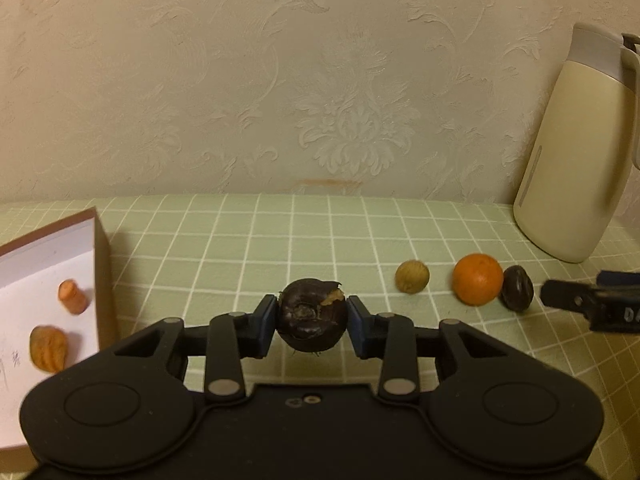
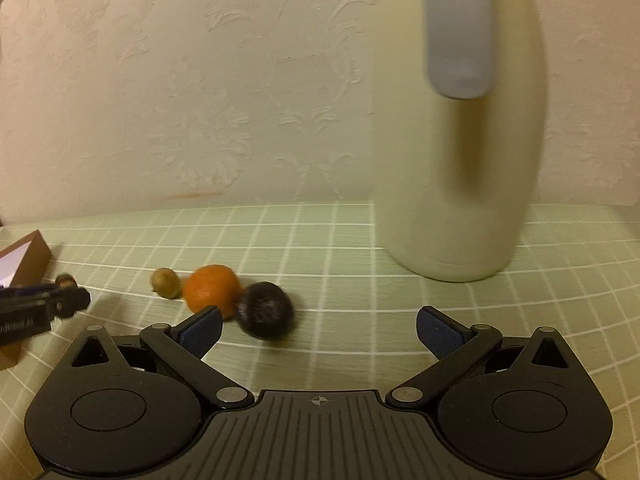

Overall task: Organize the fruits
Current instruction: 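Grasp the other dark brown fruit with the right tool while the left tool holds its fruit, then carry both dark fruits over the box and open both tools to drop them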

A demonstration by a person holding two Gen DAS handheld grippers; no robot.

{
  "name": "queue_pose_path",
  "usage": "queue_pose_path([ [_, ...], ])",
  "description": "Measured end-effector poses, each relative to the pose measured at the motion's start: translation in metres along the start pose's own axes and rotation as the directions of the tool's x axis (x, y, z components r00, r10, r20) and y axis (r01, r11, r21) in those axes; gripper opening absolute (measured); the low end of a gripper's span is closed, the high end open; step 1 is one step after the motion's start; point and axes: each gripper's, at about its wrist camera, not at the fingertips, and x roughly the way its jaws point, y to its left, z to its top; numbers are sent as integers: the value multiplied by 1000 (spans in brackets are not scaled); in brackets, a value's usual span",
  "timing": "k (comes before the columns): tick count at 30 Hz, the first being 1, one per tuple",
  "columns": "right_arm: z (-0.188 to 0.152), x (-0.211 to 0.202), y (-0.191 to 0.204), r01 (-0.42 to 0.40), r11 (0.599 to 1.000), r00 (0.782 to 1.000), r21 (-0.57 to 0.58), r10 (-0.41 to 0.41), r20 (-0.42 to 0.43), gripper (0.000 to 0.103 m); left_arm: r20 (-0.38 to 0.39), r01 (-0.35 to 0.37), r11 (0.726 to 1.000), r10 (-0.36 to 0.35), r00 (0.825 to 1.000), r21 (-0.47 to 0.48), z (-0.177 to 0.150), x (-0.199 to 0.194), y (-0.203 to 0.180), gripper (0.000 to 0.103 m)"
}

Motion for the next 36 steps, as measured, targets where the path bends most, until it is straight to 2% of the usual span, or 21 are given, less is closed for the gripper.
queue_pose_path([
  [10, 2, 13, 13, 1, 1000, 1000, -29, -2, -19, 102, -22, -23, 1000, 23, 1000, -9, -10, -9, 11, 28],
  [11, 3, 14, 14, 0, 1000, 1000, -29, 0, -20, 100, -24, -25, 1000, 25, 999, -15, -11, -9, 13, 28],
  [13, 3, 17, 16, -5, 1000, 999, -30, 4, -35, 86, -23, -29, 999, 29, 999, -23, -11, -9, 16, 28],
  [18, 2, 25, 23, -4, 999, 999, -39, 2, -50, 84, -17, -42, 998, 41, 999, -53, -9, -4, 24, 28],
  [23, 2, 31, 30, -3, 998, 998, -57, 0, -58, 74, -19, -40, 997, 39, 999, -69, -6, 0, 26, 28],
  [24, 3, 31, 31, -5, 998, 998, -59, 2, -59, 69, -20, -39, 997, 38, 999, -69, -6, 0, 26, 28],
  [26, 4, 33, 33, -1, 998, 998, -67, -3, -68, 42, -20, -36, 997, 35, 999, -68, -6, 1, 25, 28],
  [27, 4, 34, 34, 3, 998, 997, -70, -8, -74, 38, -19, -35, 997, 33, 999, -69, -6, 0, 26, 28],
  [36, 5, 27, 28, 2, 998, 997, -56, -6, -79, 38, -11, -13, 998, 12, 1000, -64, -5, -4, 22, 28],
])
